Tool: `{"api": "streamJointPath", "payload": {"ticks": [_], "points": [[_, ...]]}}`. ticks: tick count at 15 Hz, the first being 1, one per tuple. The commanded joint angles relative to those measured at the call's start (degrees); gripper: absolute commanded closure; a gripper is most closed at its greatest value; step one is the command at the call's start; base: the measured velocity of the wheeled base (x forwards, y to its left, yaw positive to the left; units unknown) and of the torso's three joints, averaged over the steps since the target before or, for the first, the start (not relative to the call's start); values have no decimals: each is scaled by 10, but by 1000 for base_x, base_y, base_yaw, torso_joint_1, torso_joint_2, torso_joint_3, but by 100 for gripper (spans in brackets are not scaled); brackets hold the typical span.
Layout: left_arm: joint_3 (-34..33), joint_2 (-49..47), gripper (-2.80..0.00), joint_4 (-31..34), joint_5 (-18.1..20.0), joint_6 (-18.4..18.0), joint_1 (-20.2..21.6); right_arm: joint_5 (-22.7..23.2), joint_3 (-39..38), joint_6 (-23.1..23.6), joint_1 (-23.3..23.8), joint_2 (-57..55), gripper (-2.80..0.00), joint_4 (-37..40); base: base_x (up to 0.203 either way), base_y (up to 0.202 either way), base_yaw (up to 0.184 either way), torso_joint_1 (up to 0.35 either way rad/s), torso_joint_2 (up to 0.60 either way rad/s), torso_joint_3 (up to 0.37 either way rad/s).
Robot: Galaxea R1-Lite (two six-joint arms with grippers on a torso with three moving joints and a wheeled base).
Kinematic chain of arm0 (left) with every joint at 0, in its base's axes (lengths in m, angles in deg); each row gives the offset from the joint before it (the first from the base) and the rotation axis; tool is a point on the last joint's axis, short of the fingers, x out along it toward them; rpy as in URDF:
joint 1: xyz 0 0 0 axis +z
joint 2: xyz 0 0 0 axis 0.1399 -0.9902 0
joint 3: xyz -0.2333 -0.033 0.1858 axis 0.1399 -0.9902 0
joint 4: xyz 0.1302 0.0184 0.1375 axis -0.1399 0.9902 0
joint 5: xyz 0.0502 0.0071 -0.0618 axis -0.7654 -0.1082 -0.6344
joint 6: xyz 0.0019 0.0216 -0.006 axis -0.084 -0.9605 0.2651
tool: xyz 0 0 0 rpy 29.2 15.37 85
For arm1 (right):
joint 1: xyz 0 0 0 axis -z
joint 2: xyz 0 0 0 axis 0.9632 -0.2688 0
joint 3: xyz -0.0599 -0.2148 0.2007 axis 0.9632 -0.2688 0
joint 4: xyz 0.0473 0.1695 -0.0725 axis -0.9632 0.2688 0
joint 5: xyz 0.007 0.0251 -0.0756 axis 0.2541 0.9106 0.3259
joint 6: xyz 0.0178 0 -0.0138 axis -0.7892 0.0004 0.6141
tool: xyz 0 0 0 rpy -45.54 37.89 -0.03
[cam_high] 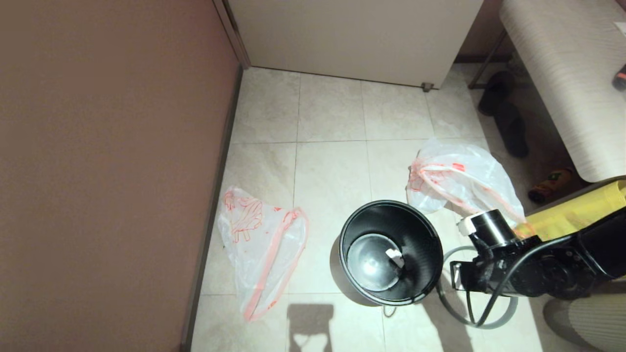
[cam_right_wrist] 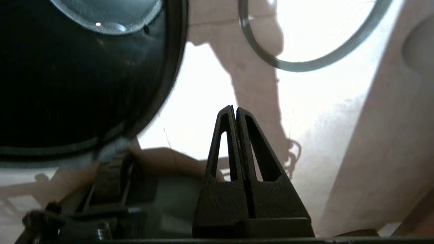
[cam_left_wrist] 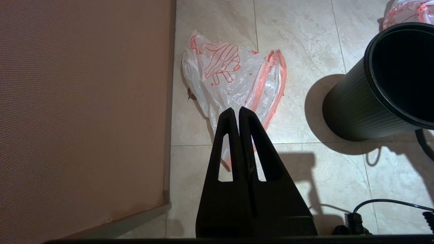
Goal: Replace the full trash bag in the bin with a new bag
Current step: Pick up a new trash bag
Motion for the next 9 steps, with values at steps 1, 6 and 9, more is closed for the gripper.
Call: {"api": "streamJointPath", "payload": {"ticks": [1, 6, 9], "points": [[0, 0, 0, 0, 0, 0, 0, -1, -33, -1, 1, 76, 0, 0, 0, 0, 0, 0, 0, 0], [0, 0, 0, 0, 0, 0, 0, -26, -76, -2, -1, 271, 0, 40, 0, 0, 0, 0, 0, 0], [0, 0, 0, 0, 0, 0, 0, -64, -80, -3, 8, 397, 0, 74, 0, 0, 0, 0, 0, 0]]}}
